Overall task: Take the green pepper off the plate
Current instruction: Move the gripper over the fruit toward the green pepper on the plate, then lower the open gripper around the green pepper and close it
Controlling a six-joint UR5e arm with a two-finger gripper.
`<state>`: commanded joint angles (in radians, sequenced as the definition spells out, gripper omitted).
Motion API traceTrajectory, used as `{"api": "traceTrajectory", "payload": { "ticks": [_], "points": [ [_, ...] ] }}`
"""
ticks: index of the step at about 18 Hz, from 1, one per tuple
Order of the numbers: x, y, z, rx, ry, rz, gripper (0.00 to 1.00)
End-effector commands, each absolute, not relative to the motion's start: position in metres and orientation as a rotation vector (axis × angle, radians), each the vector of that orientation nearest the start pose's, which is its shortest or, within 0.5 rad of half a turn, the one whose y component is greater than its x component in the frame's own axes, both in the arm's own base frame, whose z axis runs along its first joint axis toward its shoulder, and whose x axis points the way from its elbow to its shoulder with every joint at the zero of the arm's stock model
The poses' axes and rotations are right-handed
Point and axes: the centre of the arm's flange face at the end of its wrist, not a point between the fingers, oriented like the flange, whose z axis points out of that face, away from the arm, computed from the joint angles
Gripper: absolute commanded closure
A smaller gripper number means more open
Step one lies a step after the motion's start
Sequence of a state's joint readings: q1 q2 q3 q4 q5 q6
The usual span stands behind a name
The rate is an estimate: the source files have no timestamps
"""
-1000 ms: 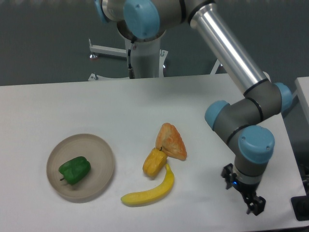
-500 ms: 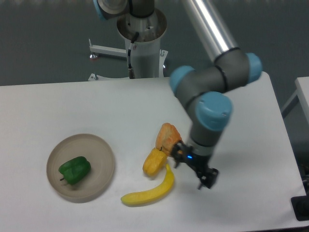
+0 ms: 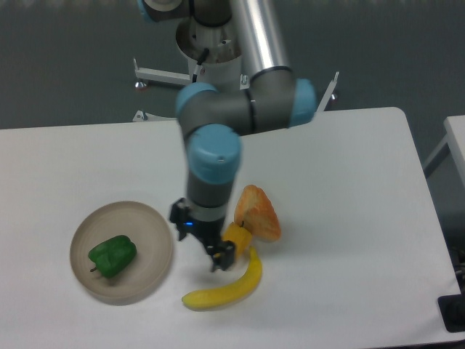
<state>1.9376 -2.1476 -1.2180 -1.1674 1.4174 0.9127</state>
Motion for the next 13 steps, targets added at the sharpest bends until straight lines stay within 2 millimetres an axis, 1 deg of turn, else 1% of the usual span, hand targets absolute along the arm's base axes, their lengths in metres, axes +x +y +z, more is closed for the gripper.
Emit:
{"api": "traceTrajectory", "payload": {
  "ticks": [2, 4, 7, 11, 13],
  "points": [
    [-0.114, 0.735, 0.345, -2.806, 0.814, -0.027, 0.00],
    [-0.092, 0.739, 0.338, -2.813, 0.832, -0.038, 0.00],
    [-0.079, 0.734, 0.325, -2.840, 0.812, -0.065, 0.00],
    [-0.063, 0.736, 0.322, -2.854, 0.785, -0.081, 0.00],
    [-0.054, 0.736, 0.317, -2.859, 0.790, -0.090, 0.00]
  ]
}}
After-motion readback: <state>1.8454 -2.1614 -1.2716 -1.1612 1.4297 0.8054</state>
